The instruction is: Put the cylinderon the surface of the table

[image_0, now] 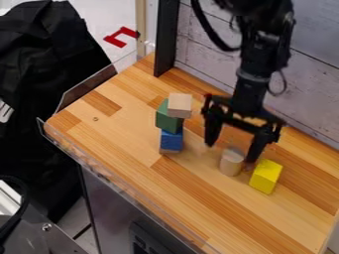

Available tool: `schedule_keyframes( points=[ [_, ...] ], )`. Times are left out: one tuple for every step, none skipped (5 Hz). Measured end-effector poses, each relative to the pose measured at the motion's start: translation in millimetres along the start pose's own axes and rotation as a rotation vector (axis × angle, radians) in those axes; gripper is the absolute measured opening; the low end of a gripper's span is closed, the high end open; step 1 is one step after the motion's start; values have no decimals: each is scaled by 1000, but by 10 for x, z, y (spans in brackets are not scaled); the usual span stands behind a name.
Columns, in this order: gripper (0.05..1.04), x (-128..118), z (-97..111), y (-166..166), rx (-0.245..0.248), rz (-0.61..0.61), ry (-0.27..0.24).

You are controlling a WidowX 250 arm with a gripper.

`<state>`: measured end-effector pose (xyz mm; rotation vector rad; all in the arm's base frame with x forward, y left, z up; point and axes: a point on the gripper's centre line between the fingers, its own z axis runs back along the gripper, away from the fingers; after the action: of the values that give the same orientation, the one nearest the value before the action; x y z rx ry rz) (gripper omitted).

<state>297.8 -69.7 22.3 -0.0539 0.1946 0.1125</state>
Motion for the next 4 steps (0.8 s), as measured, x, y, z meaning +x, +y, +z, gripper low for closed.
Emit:
schedule_keyframes(
  points=[
    [999, -25, 325, 25, 6, 14, -76],
    [999, -33, 520, 65, 22, 22, -119],
    [999, -46, 546, 127, 29, 43, -111],
    [999, -41, 647, 280, 27, 90, -137]
  ],
)
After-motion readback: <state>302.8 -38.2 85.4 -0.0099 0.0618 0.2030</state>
